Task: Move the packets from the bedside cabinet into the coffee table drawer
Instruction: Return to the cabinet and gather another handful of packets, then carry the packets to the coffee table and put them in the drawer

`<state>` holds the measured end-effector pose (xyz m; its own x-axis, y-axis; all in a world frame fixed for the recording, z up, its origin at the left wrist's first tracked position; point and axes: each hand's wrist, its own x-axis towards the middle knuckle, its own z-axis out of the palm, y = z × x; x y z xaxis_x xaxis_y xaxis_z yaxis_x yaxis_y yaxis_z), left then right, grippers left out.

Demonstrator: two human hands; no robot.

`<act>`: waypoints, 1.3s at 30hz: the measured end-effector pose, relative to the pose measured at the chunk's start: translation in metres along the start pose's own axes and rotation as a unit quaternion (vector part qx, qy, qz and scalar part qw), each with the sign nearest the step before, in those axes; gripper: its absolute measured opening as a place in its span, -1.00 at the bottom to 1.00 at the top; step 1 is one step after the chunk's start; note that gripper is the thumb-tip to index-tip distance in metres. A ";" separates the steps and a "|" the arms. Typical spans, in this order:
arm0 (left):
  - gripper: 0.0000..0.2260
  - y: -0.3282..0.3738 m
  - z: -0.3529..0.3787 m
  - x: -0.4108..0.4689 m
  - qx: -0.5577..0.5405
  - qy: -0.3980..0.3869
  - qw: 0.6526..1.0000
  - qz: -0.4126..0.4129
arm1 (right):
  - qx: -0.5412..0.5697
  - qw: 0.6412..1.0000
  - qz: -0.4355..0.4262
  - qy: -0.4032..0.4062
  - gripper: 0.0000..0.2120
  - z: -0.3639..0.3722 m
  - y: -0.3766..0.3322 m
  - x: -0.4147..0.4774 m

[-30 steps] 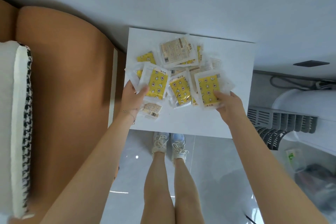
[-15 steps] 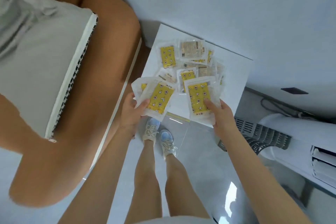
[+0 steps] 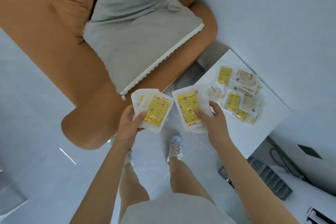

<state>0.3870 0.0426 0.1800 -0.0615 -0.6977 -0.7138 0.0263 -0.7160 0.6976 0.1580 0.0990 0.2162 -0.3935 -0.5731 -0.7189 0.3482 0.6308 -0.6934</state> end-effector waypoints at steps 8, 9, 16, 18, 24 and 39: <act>-0.82 0.032 -0.159 -0.012 -0.086 0.096 0.991 0.036 | -0.057 0.996 -0.040 -0.057 -0.71 0.170 0.019 -0.042; -0.80 0.034 -0.185 -0.015 -0.081 0.111 0.990 0.045 | -0.058 0.995 -0.045 -0.066 -0.72 0.193 0.022 -0.050; -0.84 0.036 -0.361 -0.046 -0.090 0.165 0.980 0.073 | -0.087 0.988 -0.044 -0.118 -0.62 0.341 0.057 -0.105; -0.85 0.033 -0.405 -0.055 -0.101 0.183 0.975 0.074 | -0.094 0.986 -0.044 -0.129 -0.60 0.378 0.066 -0.121; -0.84 0.017 -0.503 -0.079 -0.148 0.247 0.955 0.069 | -0.130 0.975 -0.047 -0.177 -0.65 0.472 0.088 -0.160; -0.74 0.029 -0.638 -0.068 -0.337 0.378 0.860 0.069 | -0.291 0.904 -0.077 -0.304 -0.62 0.677 0.114 -0.178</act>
<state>1.0281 0.0534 0.2091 0.6473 -0.4108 -0.6420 0.5691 -0.2998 0.7657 0.8432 -0.0816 0.2321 0.2025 -0.7477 -0.6324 -0.2472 0.5858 -0.7718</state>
